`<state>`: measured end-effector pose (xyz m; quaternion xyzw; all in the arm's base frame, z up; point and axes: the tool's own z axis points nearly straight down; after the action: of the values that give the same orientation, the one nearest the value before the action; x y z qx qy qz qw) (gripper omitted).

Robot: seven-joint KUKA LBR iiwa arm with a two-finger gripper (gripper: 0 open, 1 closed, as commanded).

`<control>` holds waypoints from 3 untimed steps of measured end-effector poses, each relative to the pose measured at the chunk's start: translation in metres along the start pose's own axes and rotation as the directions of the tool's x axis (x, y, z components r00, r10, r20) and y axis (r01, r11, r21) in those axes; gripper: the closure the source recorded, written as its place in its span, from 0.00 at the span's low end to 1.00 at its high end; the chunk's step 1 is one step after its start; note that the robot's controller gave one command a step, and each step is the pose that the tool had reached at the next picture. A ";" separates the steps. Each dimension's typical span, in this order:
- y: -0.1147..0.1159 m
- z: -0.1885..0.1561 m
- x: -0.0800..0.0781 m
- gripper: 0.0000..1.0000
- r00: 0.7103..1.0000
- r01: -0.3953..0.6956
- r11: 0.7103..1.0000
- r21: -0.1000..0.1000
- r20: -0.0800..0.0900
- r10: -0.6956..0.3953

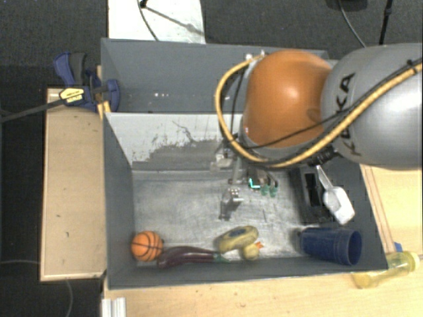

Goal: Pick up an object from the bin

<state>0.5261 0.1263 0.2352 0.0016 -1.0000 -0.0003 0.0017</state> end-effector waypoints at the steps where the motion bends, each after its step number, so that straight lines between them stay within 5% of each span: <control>1: -0.001 -0.003 -0.001 0.00 1.000 -0.003 1.000 -0.001 0.006 0.003; 2: -0.007 0.031 0.007 0.00 0.999 0.050 0.999 -0.001 0.013 -0.050; 3: -0.046 0.092 0.019 0.00 1.000 0.015 1.000 -0.001 0.010 -0.015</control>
Offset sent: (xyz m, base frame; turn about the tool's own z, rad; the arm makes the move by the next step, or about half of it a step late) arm -0.0432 -0.0331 -0.1534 -0.2231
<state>0.5072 0.0799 0.1434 0.0089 -1.0000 -0.0010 -0.0033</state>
